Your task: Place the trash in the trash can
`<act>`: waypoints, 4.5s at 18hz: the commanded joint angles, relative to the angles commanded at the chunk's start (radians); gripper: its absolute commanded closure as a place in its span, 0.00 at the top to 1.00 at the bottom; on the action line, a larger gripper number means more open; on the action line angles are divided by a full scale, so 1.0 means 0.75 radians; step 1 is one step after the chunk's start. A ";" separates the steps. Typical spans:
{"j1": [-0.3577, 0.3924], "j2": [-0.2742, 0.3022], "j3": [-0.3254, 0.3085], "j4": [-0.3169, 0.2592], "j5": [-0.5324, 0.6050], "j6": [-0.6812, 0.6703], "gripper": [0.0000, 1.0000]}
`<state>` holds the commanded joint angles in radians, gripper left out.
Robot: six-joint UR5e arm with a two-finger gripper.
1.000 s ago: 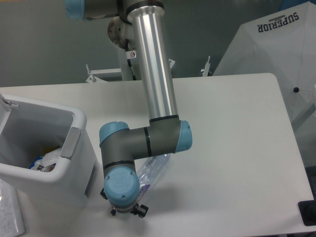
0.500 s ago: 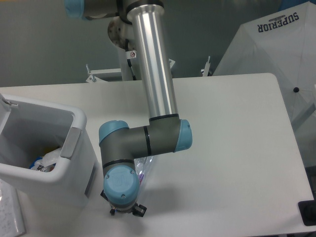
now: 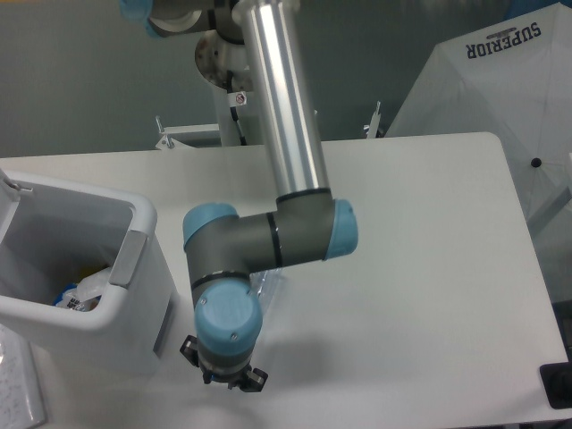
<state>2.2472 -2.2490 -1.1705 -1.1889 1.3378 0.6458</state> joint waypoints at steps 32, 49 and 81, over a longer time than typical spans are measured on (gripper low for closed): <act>0.191 0.489 -0.002 0.415 -1.262 0.037 0.04; -0.004 0.518 -0.215 0.448 -1.270 0.149 0.33; 0.397 0.379 -0.409 0.432 0.077 0.642 1.00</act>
<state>2.5449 -1.9650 -1.4772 -0.8651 1.3954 1.1274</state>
